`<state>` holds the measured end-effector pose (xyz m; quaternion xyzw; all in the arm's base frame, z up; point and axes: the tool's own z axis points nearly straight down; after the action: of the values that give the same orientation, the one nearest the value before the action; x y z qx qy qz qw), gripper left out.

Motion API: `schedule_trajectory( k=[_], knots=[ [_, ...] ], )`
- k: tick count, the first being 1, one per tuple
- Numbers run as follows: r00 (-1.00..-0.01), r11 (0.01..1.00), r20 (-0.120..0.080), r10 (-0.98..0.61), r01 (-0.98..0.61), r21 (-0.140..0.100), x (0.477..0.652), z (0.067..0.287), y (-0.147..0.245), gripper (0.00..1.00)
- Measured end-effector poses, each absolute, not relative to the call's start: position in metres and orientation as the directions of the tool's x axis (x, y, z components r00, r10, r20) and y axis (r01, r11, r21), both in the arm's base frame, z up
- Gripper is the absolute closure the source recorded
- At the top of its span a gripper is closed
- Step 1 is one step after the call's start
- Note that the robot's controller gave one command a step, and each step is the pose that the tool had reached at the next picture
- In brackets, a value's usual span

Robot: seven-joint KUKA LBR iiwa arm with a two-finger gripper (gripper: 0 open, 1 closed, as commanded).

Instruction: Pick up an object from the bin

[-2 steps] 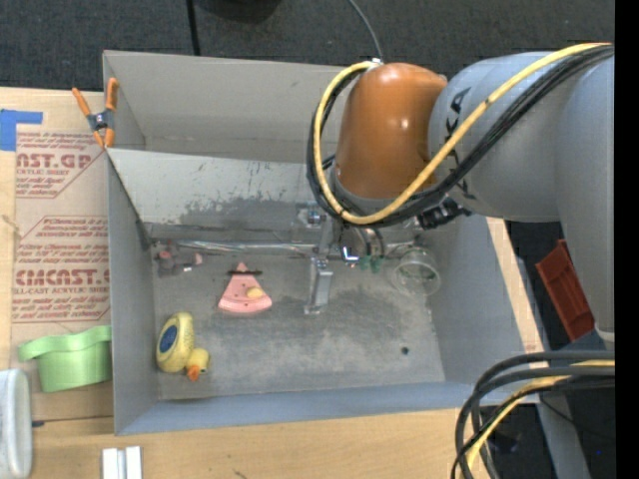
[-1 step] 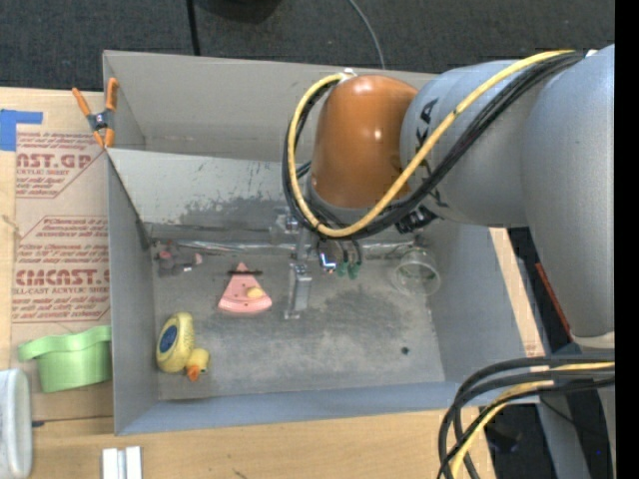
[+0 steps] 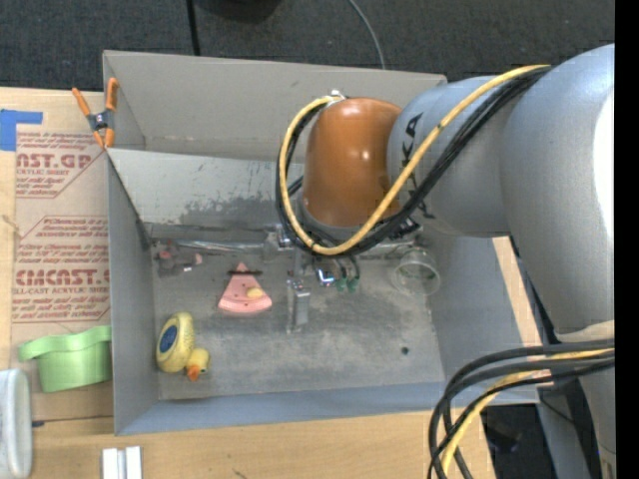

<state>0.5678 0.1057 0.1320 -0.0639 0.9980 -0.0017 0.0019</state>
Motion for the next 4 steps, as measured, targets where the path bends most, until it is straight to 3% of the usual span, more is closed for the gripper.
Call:
schedule_trajectory(
  k=[1,2,3,4],
  knots=[
    [-0.989,0.989,-0.011,-0.148,-0.148,0.005,0.56,0.097,0.135,0.0],
    [-0.987,0.987,-0.007,-0.16,-0.16,0.003,0.559,0.087,0.139,0.0],
    [-0.967,0.967,0.003,-0.254,-0.254,0.004,0.557,0.11,0.135,0.0],
    [-0.962,0.962,-0.02,-0.273,-0.273,0.001,0.561,0.141,0.134,0.0]
  ],
)
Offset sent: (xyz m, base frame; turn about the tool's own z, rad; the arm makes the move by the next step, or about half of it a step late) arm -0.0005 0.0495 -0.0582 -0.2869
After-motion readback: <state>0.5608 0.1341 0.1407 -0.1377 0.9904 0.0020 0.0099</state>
